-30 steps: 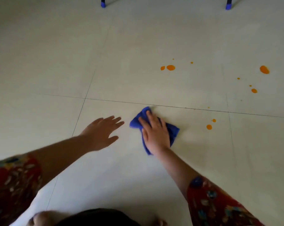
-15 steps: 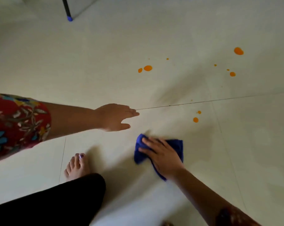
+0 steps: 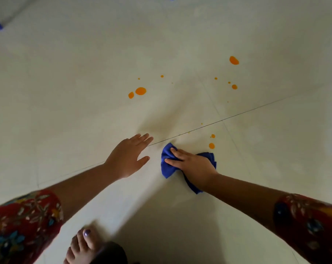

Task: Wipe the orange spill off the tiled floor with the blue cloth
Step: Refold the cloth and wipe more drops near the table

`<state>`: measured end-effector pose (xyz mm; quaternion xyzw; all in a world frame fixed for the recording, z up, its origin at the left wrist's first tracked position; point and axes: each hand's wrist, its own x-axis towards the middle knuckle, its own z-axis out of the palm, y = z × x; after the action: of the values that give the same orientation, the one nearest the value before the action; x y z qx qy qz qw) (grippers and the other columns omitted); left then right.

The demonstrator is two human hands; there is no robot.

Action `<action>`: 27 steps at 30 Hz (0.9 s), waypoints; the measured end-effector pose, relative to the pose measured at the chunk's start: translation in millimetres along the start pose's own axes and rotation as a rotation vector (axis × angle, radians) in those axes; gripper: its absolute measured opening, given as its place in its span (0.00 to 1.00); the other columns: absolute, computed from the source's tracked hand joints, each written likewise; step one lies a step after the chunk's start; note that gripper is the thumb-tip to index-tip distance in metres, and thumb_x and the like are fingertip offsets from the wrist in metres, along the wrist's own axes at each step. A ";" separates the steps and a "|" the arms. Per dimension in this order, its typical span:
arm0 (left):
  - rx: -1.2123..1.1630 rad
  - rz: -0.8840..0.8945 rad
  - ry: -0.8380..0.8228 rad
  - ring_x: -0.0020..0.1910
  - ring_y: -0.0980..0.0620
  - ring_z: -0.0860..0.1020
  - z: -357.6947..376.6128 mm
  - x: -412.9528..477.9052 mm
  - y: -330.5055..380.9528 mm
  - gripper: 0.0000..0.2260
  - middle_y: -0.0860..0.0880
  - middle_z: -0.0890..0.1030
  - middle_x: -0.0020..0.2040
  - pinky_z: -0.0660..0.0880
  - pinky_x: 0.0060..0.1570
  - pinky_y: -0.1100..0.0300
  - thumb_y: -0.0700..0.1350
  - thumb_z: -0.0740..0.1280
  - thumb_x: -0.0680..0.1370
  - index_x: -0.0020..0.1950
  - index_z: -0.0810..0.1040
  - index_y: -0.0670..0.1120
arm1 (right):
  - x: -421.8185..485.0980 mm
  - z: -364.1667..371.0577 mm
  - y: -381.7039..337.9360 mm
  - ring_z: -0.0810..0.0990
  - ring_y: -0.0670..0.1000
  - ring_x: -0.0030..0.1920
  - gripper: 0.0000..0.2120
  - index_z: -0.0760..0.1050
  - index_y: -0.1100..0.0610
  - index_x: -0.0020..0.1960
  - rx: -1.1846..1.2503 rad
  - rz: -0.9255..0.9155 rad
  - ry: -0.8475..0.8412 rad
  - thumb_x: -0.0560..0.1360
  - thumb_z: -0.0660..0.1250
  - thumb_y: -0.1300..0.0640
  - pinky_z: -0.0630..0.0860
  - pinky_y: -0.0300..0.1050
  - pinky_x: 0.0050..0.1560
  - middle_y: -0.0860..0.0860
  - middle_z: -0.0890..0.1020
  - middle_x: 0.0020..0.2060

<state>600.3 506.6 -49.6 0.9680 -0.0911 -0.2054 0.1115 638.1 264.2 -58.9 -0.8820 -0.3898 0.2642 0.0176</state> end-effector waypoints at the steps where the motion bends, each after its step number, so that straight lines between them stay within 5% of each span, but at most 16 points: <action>1: -0.009 0.013 0.021 0.76 0.47 0.61 5.9 1.0 -6.2 0.28 0.50 0.60 0.78 0.62 0.70 0.53 0.57 0.55 0.78 0.78 0.59 0.50 | 4.6 -4.7 2.8 0.50 0.49 0.78 0.39 0.48 0.42 0.78 0.003 0.060 0.016 0.77 0.62 0.66 0.73 0.47 0.60 0.47 0.43 0.79; 7: -0.011 0.080 0.063 0.73 0.46 0.67 23.8 12.3 -29.1 0.27 0.50 0.66 0.76 0.67 0.68 0.48 0.56 0.54 0.77 0.76 0.65 0.49 | 47.9 -17.8 -26.1 0.49 0.54 0.79 0.34 0.44 0.49 0.79 0.079 0.503 0.149 0.80 0.54 0.67 0.71 0.47 0.63 0.53 0.43 0.79; 12: -0.069 0.147 0.045 0.70 0.45 0.70 21.2 14.4 -40.0 0.26 0.48 0.70 0.73 0.71 0.64 0.48 0.56 0.57 0.76 0.73 0.70 0.48 | 25.1 -10.3 -68.9 0.51 0.57 0.78 0.43 0.41 0.48 0.79 -0.003 0.361 -0.103 0.76 0.65 0.64 0.70 0.50 0.65 0.54 0.43 0.79; 16: -0.079 0.165 0.015 0.67 0.45 0.73 5.3 16.8 -38.2 0.23 0.49 0.72 0.71 0.73 0.60 0.49 0.52 0.68 0.75 0.69 0.74 0.49 | 45.0 -52.6 -27.6 0.68 0.59 0.70 0.32 0.51 0.45 0.79 -0.064 0.443 -0.244 0.79 0.55 0.64 0.71 0.53 0.62 0.53 0.55 0.78; 20: -0.061 0.201 0.006 0.74 0.51 0.64 -12.7 18.2 -35.5 0.23 0.53 0.64 0.76 0.63 0.69 0.55 0.56 0.58 0.81 0.75 0.64 0.52 | 46.2 -97.2 -13.0 0.74 0.60 0.61 0.29 0.54 0.45 0.78 -0.340 0.194 -0.436 0.80 0.53 0.65 0.73 0.53 0.56 0.56 0.66 0.72; 27: -0.056 0.251 -0.002 0.74 0.54 0.63 -53.0 17.1 -25.8 0.22 0.56 0.63 0.76 0.62 0.69 0.58 0.57 0.56 0.81 0.75 0.63 0.55 | -7.5 -134.6 7.7 0.72 0.59 0.63 0.32 0.55 0.46 0.78 -0.451 0.043 -0.388 0.78 0.54 0.69 0.73 0.55 0.57 0.53 0.65 0.73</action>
<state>641.2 536.9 -15.4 0.9453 -0.2058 -0.1933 0.1633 703.7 277.2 58.3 -0.8046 -0.4161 0.3351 -0.2593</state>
